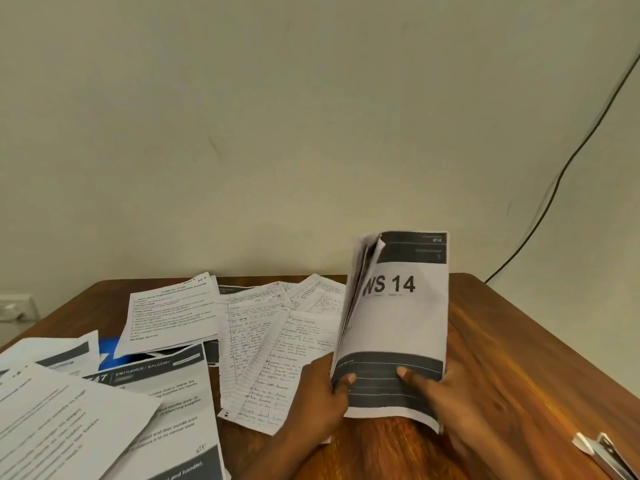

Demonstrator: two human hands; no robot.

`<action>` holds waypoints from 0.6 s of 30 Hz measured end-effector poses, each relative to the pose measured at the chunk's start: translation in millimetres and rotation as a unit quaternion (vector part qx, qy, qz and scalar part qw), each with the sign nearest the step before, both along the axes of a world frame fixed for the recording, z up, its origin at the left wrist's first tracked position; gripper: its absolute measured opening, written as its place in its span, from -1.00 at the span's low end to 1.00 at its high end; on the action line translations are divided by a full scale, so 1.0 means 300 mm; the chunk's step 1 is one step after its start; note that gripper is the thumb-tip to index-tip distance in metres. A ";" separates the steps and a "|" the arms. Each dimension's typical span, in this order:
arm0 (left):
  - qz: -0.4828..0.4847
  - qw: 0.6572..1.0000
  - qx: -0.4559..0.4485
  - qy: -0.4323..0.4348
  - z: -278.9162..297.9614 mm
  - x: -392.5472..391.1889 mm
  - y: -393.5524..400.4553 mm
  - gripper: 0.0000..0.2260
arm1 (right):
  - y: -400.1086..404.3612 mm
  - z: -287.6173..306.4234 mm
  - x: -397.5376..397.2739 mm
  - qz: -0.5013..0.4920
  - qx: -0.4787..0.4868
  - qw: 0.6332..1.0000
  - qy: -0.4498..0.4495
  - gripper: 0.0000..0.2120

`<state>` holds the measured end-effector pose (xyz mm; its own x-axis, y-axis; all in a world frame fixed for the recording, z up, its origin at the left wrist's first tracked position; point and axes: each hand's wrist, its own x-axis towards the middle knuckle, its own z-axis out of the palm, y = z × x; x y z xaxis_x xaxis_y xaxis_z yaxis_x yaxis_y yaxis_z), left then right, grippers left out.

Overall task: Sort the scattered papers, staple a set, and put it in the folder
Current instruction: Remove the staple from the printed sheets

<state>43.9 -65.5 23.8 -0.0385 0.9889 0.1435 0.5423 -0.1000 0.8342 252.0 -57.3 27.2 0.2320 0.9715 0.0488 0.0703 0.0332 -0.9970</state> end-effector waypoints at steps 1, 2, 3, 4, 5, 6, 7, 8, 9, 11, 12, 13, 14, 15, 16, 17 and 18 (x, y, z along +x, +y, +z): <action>-0.015 1.000 0.006 0.011 0.019 -0.012 0.003 -0.68 | 0.001 0.033 0.017 -0.003 0.011 1.000 0.015 -0.60; -0.029 0.999 0.012 0.029 0.041 -0.025 0.004 -0.67 | 0.010 0.071 0.043 0.008 0.030 0.999 0.032 -0.54; -0.046 0.998 0.014 0.051 0.072 -0.036 0.002 -0.65 | 0.014 0.118 0.068 0.016 0.046 0.997 0.053 -0.40; -0.061 0.996 0.007 0.068 0.101 -0.050 0.004 -0.61 | 0.026 0.165 0.100 0.017 0.069 0.995 0.065 -0.26; -0.077 0.994 -0.005 0.083 0.142 -0.062 0.004 -0.58 | 0.027 0.218 0.124 0.010 0.094 0.993 0.070 -0.17; -0.091 0.991 -0.017 0.098 0.178 -0.074 0.005 -0.55 | 0.032 0.268 0.154 0.005 0.115 0.991 0.062 -0.20; -0.108 0.987 -0.025 0.114 0.218 -0.088 0.006 -0.53 | 0.032 0.317 0.183 0.007 0.128 0.990 0.050 -0.28; -0.122 0.984 -0.031 0.130 0.250 -0.103 0.011 -0.51 | 0.033 0.360 0.214 0.019 0.139 0.989 0.039 -0.33; -0.135 0.979 -0.037 0.145 0.283 -0.116 0.014 -0.50 | 0.024 0.408 0.237 0.036 0.145 0.988 0.025 -0.33; -0.151 0.971 -0.039 0.182 0.340 -0.139 0.021 -0.49 | 0.006 0.480 0.277 0.084 0.135 0.987 -0.027 -0.32; -0.155 0.966 -0.038 0.202 0.361 -0.149 0.027 -0.49 | -0.001 0.509 0.291 0.109 0.120 0.985 -0.065 -0.34; -0.160 0.961 -0.035 0.224 0.383 -0.156 0.029 -0.48 | -0.008 0.534 0.298 0.133 0.099 0.980 -0.107 -0.37; -0.164 0.955 -0.030 0.244 0.400 -0.162 0.034 -0.47 | -0.009 0.552 0.303 0.153 0.074 0.975 -0.145 -0.44; -0.173 0.949 -0.020 0.264 0.419 -0.166 0.038 -0.46 | -0.010 0.562 0.303 0.173 0.056 0.967 -0.179 -0.50; -0.185 0.942 -0.012 0.281 0.430 -0.169 0.044 -0.45 | -0.015 0.569 0.294 0.186 0.044 0.959 -0.208 -0.51; -0.198 0.935 -0.007 0.295 0.440 -0.173 0.051 -0.43 | -0.019 0.569 0.282 0.193 0.034 0.954 -0.228 -0.46; -0.208 0.929 -0.001 0.306 0.448 -0.174 0.057 -0.43 | -0.020 0.560 0.275 0.202 0.029 0.951 -0.232 -0.36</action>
<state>-8.3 -48.2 158.3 0.4346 0.9006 0.0104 0.8300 -0.4050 0.3836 334.4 -63.2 195.2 -0.2198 0.9691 0.1116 0.4719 0.2057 -0.8573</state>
